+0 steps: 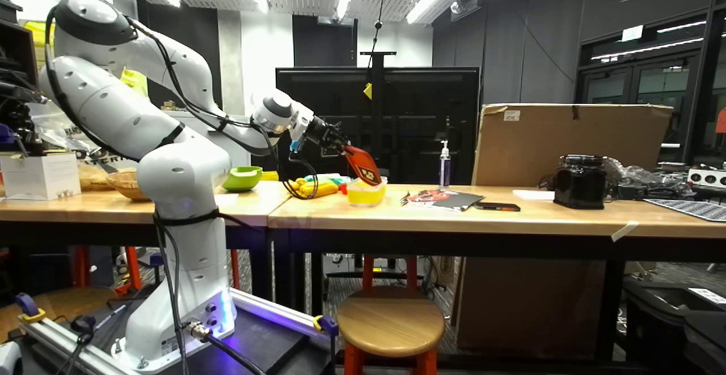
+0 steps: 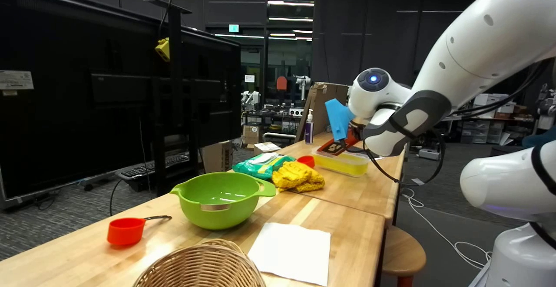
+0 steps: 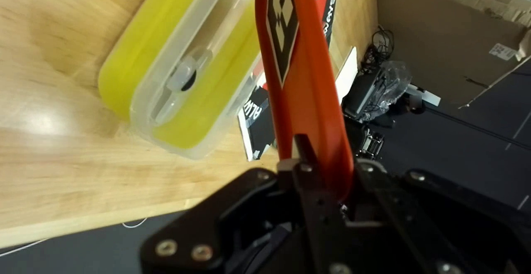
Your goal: Remove the orange lid from the yellow bowl and put it on the table
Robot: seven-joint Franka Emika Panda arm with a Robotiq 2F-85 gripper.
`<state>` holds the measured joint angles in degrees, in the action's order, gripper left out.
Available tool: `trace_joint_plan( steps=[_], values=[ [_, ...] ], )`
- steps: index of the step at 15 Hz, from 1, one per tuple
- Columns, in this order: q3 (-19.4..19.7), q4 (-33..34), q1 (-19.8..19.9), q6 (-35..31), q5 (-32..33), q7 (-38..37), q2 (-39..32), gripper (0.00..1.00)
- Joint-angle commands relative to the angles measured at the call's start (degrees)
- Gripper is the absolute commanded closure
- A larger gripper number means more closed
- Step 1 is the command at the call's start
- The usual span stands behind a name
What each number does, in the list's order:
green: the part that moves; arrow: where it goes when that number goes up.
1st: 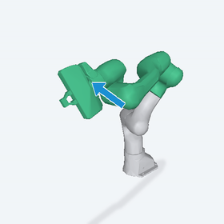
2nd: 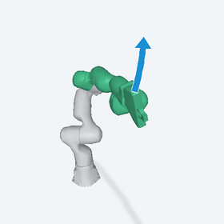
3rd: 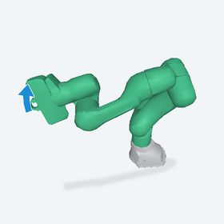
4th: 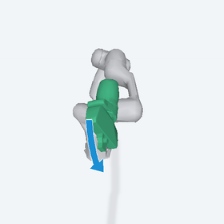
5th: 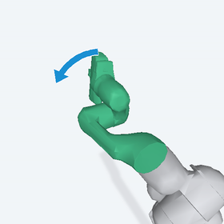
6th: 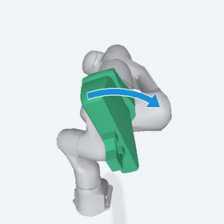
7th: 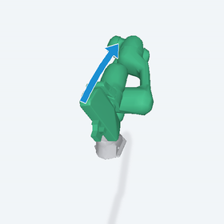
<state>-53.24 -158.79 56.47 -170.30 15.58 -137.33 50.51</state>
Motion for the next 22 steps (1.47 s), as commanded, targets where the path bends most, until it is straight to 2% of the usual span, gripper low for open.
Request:
trace_joint_plan(
  steps=[1, 6, 7, 11, 17, 22],
  values=[
    [2.73, -0.30, -1.51, 2.39, 1.64, 1.53, 3.72, 0.97],
    [4.65, -0.31, -4.13, 5.97, 1.21, 4.64, 7.00, 0.97],
    [4.38, -0.44, -4.86, 7.42, -1.56, 7.43, 8.64, 0.97],
    [4.96, -0.06, -9.00, 13.43, -1.68, 10.11, 12.73, 0.97],
    [2.79, 4.05, -14.24, 23.07, -0.61, 9.64, 16.57, 0.97],
    [-0.34, 6.13, -17.80, 24.79, -0.97, 7.34, 16.71, 0.97]
  ],
)
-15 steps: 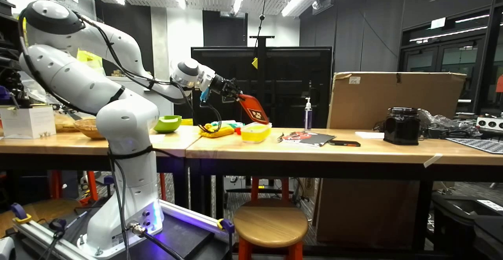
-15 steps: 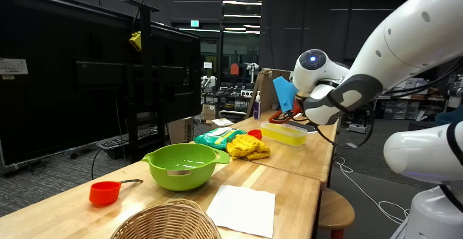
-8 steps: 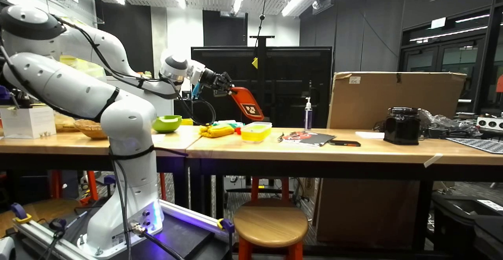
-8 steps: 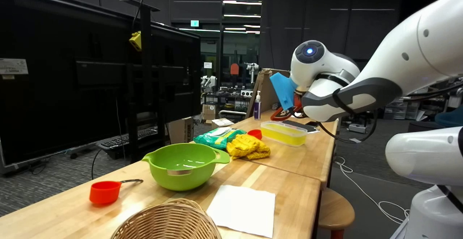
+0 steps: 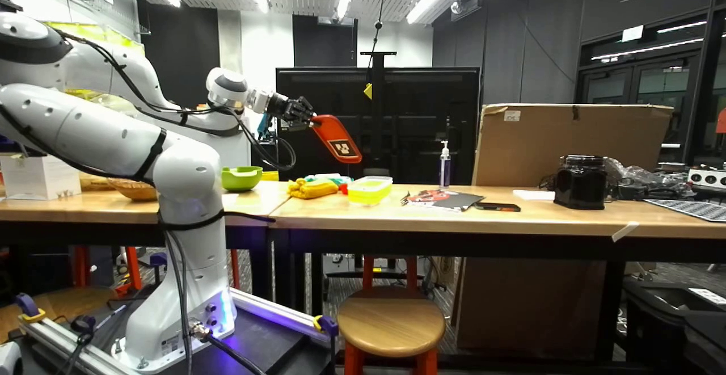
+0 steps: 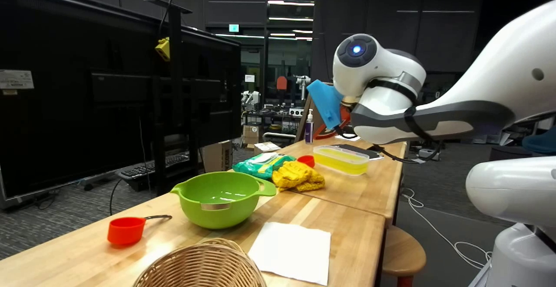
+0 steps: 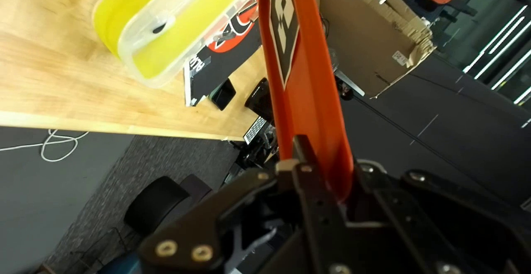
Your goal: Remove the orange lid from the yellow bowl and put it on the table
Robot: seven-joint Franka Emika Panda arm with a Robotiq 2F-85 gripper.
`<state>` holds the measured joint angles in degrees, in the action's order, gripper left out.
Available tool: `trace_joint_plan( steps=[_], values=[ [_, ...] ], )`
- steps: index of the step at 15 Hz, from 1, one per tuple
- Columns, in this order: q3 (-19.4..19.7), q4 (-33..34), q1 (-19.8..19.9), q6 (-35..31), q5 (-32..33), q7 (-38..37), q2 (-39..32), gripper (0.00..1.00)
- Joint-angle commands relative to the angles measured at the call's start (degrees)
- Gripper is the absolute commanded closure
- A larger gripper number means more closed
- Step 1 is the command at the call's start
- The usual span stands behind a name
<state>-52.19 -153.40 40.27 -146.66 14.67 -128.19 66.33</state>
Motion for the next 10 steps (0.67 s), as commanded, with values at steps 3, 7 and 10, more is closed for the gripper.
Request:
trace_joint_plan(
  steps=[3, 7, 10],
  values=[
    [-3.44, -0.23, -3.40, 0.22, -0.97, -4.27, 0.44, 0.97],
    [-5.87, -1.83, -5.51, -0.66, -2.34, -7.97, 0.09, 0.97],
    [-7.55, -2.50, -6.45, -1.46, -3.17, -9.73, -1.00, 0.97]
  ],
)
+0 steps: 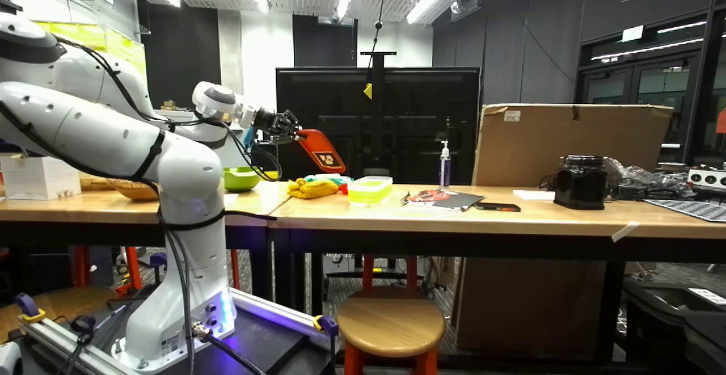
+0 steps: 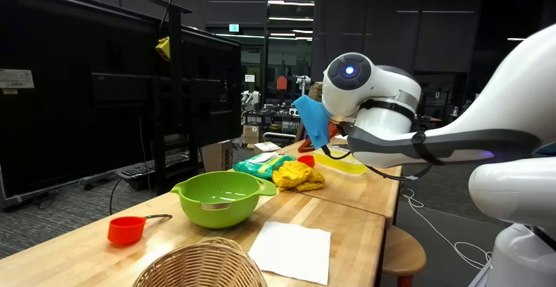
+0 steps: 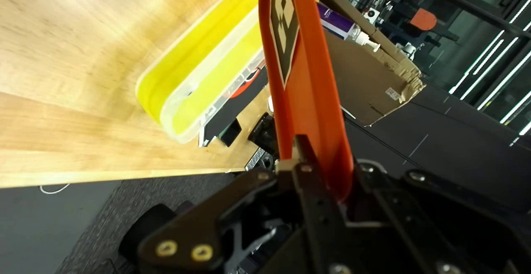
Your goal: Remove the orange lid from the yellow bowl and put it on the table
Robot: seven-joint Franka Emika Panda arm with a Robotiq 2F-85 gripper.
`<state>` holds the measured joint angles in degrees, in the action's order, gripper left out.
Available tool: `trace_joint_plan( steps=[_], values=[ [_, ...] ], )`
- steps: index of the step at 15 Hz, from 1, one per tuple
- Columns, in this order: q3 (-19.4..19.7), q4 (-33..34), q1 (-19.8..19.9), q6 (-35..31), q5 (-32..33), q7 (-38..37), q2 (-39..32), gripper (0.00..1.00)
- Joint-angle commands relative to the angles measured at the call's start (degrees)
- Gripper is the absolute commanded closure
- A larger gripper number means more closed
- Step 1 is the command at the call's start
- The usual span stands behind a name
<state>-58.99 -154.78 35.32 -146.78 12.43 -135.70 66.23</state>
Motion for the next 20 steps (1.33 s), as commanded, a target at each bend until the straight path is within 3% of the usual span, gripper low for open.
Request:
trace_joint_plan(
  steps=[1, 5, 6, 7, 8, 12, 17, 20],
  values=[
    [-1.31, -1.33, -1.59, -1.82, -1.24, -2.55, -1.37, 0.97],
    [-2.54, -1.70, -1.37, -4.92, -2.26, -2.51, -4.21, 0.97],
    [-2.46, -1.79, -1.37, -6.05, -2.46, -1.99, -5.25, 0.87],
    [-2.34, -1.80, -1.21, -7.61, -2.53, -1.27, -6.63, 0.61],
    [-1.87, -1.62, -1.22, -8.96, -2.57, -0.14, -8.46, 0.60],
    [-0.14, -1.13, -1.59, -14.02, -2.84, 3.82, -13.69, 0.37],
    [5.33, 2.43, -7.10, -13.86, -3.23, 13.97, -20.04, 0.04],
    [9.16, 5.82, -11.15, -14.45, -3.30, 20.95, -25.95, 0.00]
  ],
)
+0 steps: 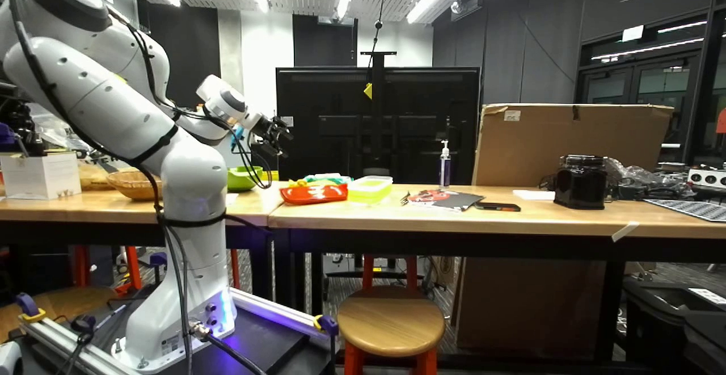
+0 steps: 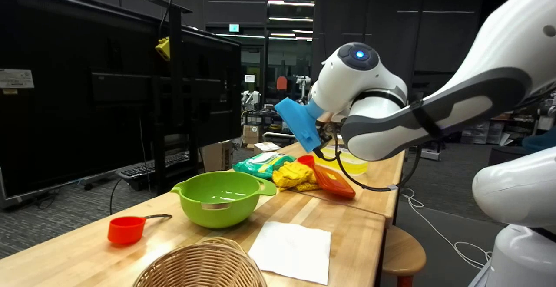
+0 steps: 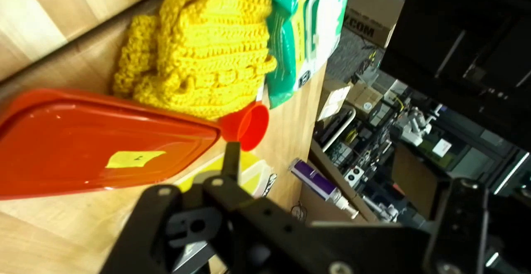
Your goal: Remove the orange lid from the yellow bowl and put it on the table
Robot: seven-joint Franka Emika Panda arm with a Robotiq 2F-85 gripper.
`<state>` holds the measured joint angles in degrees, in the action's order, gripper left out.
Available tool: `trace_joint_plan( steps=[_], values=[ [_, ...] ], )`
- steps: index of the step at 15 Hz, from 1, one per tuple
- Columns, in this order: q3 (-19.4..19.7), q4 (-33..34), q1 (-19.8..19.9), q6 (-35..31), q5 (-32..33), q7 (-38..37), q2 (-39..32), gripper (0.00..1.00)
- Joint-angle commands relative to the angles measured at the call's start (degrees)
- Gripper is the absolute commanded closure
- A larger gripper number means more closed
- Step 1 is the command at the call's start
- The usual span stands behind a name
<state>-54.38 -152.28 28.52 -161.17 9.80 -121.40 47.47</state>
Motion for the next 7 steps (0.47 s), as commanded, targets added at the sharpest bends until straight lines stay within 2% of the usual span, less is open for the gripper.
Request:
trace_joint_plan(
  steps=[1, 3, 7],
  values=[
    [5.81, 4.35, -5.11, -1.18, -0.69, 8.66, -9.51, 0.00],
    [9.08, 5.71, -8.06, -2.46, -1.28, 12.72, -13.52, 0.00],
    [17.85, 7.20, -17.03, -4.32, -4.18, 21.58, -20.55, 0.00]
  ],
)
